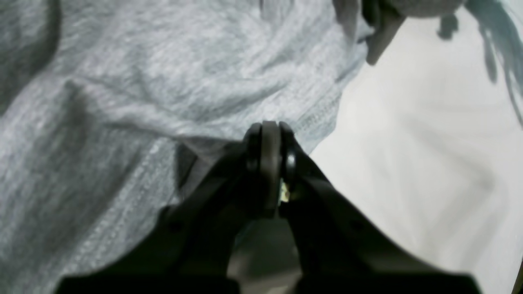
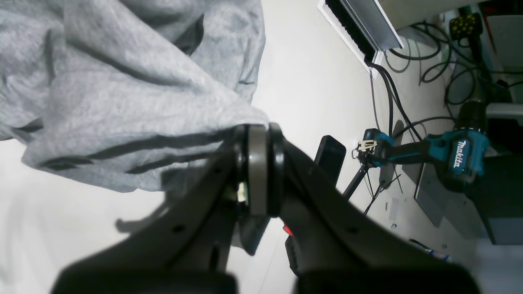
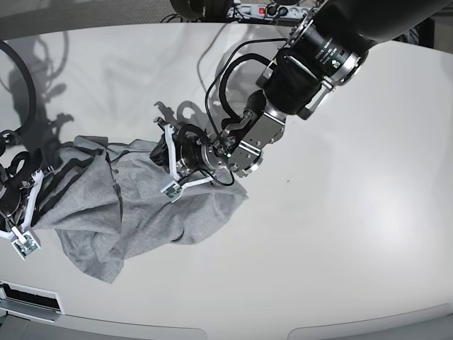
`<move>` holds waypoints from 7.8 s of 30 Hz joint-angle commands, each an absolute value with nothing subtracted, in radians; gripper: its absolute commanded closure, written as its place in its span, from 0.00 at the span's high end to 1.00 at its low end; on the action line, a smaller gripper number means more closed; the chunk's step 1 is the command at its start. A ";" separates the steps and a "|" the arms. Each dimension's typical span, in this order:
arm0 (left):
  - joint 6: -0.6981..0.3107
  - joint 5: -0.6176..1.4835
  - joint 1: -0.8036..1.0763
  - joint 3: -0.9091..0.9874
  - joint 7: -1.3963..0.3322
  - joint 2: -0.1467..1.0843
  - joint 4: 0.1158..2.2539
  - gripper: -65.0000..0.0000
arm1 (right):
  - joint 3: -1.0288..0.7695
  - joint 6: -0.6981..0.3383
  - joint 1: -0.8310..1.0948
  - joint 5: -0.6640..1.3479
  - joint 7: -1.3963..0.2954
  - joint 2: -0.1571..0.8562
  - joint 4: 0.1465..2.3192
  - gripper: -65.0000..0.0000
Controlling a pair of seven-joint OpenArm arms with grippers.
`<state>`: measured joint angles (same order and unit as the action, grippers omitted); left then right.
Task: Layout the t-shirt on the table in an organized manner, then fold the t-shirt properly
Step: 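Grasp the heaped shirt with the left gripper and drag it away from the right gripper, then regrasp the shirt fabric with the left gripper near the printed text, then lift the shirt with both grippers and stretch it between them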
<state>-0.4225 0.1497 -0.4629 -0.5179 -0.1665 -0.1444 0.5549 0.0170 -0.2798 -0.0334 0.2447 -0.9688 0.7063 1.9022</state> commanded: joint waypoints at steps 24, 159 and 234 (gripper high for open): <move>-0.597 0.373 -0.488 -0.520 -0.439 0.551 0.702 0.00 | 0.005 -0.287 -0.058 0.241 -0.965 0.726 1.915 0.00; -0.157 -0.127 -0.326 -0.809 -1.047 0.176 1.645 0.00 | 0.005 -0.411 -0.061 0.367 -0.946 0.726 1.916 0.00; -0.690 1.362 -1.309 -0.809 -1.324 0.681 0.875 0.00 | 0.007 -0.682 -0.489 1.105 -1.396 0.544 1.581 0.00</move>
